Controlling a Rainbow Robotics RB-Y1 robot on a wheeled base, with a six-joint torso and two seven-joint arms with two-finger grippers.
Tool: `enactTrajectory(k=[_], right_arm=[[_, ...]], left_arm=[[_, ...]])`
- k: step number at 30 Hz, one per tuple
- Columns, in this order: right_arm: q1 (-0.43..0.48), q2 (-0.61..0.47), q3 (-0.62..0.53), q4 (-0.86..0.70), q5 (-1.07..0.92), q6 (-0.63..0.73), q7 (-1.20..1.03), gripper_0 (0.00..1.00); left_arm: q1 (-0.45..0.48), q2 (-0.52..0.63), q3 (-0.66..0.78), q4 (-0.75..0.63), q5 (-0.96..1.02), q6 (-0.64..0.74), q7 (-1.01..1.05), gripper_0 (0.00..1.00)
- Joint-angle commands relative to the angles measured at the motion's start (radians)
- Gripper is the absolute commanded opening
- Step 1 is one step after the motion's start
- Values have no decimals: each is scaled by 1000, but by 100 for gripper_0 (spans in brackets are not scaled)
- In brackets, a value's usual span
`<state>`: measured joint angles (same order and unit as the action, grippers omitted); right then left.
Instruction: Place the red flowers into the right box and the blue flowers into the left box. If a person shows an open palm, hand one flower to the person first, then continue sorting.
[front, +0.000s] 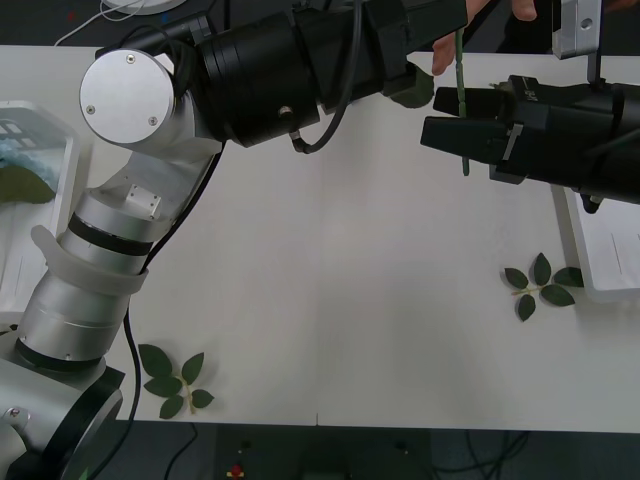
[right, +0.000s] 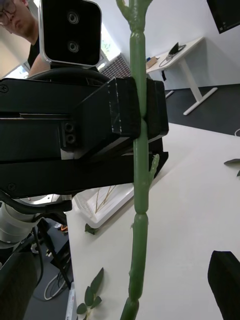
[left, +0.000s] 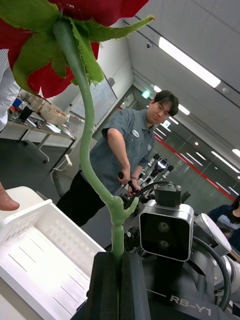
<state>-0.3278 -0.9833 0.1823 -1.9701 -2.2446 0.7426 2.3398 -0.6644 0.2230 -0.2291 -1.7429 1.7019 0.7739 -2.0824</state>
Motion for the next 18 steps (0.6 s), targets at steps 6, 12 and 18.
enactTrajectory(k=[6,12,18], right_arm=[[-37,26,3,-6,-15,-11,10,0],[-37,28,3,-6,-15,-11,9,0],[-37,26,3,-6,-15,-12,7,0]], left_arm=[[-50,10,-29,-7,21,-10,-74,0],[-50,15,-29,-9,21,-10,-74,0],[-50,19,-29,-7,27,-12,-74,0]])
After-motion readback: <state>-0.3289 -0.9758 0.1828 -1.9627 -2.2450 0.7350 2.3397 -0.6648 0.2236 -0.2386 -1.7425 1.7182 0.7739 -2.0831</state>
